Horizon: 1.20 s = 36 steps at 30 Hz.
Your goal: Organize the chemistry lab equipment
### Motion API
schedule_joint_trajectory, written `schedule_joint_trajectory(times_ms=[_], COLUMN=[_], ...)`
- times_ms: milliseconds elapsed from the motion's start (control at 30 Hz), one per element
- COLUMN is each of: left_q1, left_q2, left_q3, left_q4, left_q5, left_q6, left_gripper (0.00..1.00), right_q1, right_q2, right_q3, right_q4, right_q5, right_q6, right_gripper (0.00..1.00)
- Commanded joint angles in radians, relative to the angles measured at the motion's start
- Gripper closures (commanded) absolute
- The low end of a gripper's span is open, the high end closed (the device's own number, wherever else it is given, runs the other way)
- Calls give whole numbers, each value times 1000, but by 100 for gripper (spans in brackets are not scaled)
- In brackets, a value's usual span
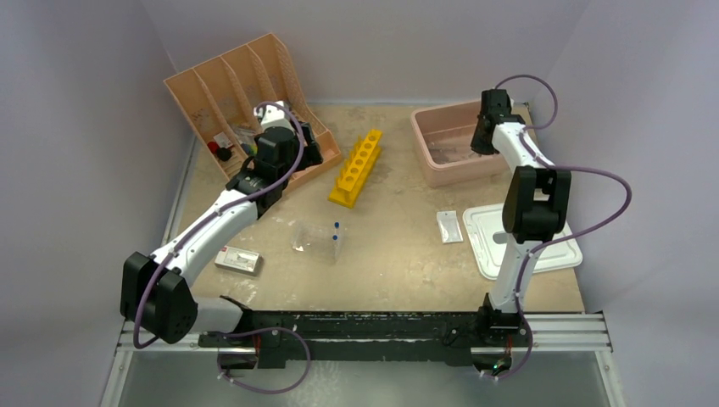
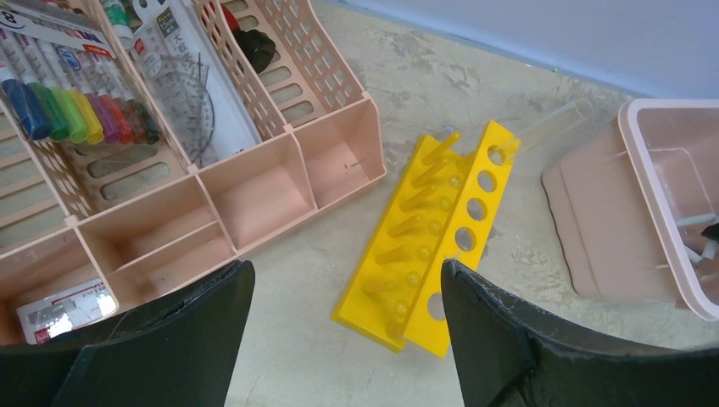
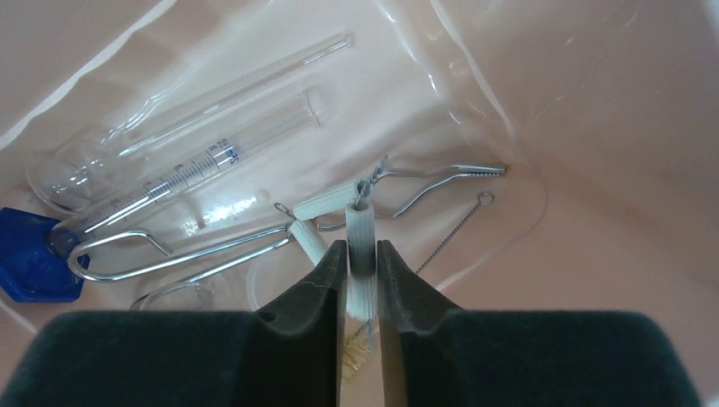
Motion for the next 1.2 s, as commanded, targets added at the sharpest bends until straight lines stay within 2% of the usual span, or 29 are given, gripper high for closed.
schedule_joint_trajectory(times_ms=[0,200,600,800,900,1033,1167], left_q1=[13,15,15,15,15,14,10], left_q2=[-9,-14,-85,-105,-103,-119,-130], left_q3=[40,39,-4,-26,-22,-13,-32], left_q4=[45,47,57,69,73,89,131], left_q5=[-6,1,16,48,74,181,305], left_q6=[17,14,6,0,-7,-18,-15], left_gripper=[20,20,20,20,20,20,20], right_q1=[-6,-6,-6,-5,-5,-3,2], right_q2=[-39,-89,-336,-588,-707,-852,-897], right_q3=[45,98,18,-247,-369,-551,-680], right_q4=[1,-35,-94,-105,-120,-110,-91], right_q5=[27,61,-9,-68,-142,-200,-271], right_q6=[-13,-20,-21,31,37,97,136], right_gripper=[74,55,49,45,52,51,46])
